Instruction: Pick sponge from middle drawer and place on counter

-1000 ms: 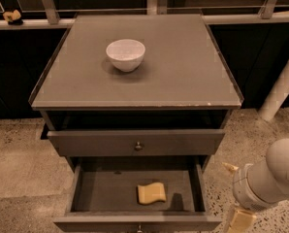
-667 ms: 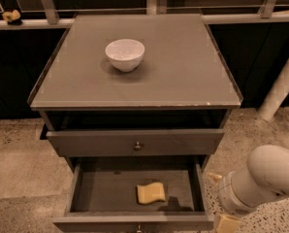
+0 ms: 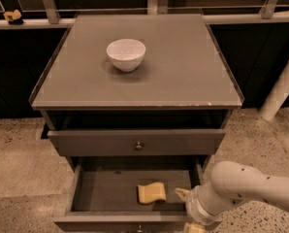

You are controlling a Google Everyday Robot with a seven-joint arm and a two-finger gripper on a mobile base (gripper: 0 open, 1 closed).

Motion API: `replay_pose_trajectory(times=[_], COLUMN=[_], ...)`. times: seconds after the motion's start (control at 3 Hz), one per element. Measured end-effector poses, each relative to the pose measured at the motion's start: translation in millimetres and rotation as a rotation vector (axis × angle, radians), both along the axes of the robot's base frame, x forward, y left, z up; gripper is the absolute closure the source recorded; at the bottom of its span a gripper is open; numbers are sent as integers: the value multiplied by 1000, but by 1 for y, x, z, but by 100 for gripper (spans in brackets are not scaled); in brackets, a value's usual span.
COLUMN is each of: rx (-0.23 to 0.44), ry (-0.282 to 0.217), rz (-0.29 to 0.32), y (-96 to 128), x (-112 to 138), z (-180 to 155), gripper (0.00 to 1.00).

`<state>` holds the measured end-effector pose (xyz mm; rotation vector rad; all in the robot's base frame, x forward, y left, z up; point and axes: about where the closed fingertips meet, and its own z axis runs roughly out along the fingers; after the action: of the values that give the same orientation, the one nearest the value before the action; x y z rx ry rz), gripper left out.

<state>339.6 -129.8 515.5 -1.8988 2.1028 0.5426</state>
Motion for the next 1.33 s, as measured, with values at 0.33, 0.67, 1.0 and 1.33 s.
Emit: replay_pose_trajectory(times=[0.33, 0.67, 1.0, 1.33], rx=[-25, -26, -25, -31], ry=[-49, -56, -58, -88], rz=[62, -7, -8, -16], y=[41, 46, 46, 48], x=[-4, -3, -2, 12], z=[-21, -28, -28, -35], gripper=[0, 0, 0, 0])
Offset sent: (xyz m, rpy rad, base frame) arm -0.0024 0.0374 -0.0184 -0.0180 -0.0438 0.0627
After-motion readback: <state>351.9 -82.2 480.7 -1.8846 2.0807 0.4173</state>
